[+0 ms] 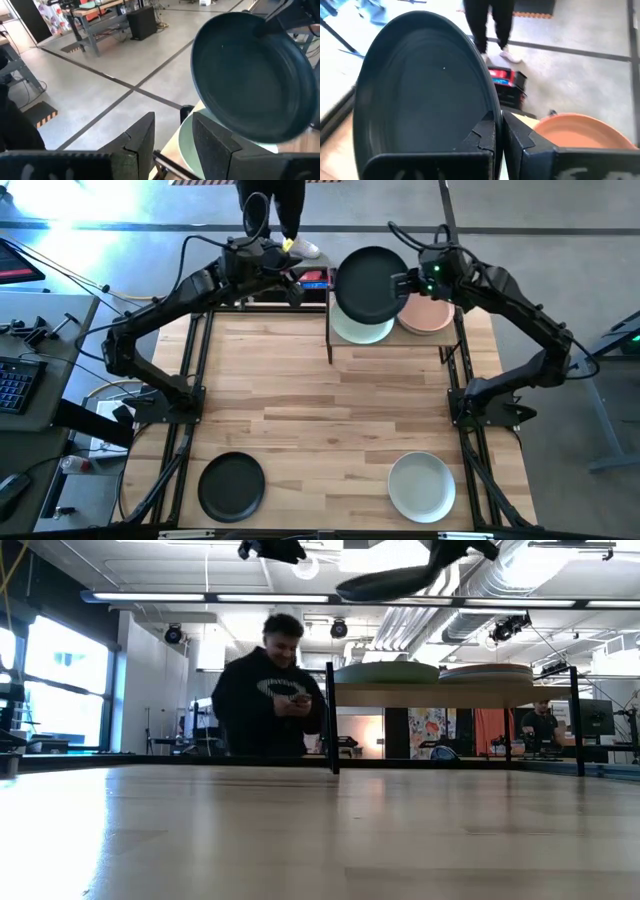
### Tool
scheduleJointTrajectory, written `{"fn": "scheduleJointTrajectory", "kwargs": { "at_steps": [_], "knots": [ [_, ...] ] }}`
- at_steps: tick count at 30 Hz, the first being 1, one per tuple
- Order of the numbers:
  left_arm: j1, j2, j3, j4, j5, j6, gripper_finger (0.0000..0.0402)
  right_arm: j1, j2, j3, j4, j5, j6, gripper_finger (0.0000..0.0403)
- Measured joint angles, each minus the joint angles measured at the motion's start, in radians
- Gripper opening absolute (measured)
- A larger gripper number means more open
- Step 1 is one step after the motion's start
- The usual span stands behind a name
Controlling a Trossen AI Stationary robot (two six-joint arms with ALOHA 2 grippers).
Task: Place and stack plates onto a shelf
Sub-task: Stack the black plate on the green plate on the shelf
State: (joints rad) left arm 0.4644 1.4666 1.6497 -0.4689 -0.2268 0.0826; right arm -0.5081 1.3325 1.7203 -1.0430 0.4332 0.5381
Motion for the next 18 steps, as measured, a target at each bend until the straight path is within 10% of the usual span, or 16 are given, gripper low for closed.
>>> {"fn": "scheduleJointTrajectory", "kwargs": {
  "at_steps": [11,18],
  "knots": [
    [0.000,-0.013,0.000,-0.154,0.000,0.001,0.0118,-0.073,-0.003,-0.003,-0.091,-0.081,0.003,0.0000],
    [0.001,-0.023,0.000,-0.213,-0.062,0.034,0.0117,-0.123,-0.081,-0.303,0.173,-0.235,0.086,0.0000]
  ]
}}
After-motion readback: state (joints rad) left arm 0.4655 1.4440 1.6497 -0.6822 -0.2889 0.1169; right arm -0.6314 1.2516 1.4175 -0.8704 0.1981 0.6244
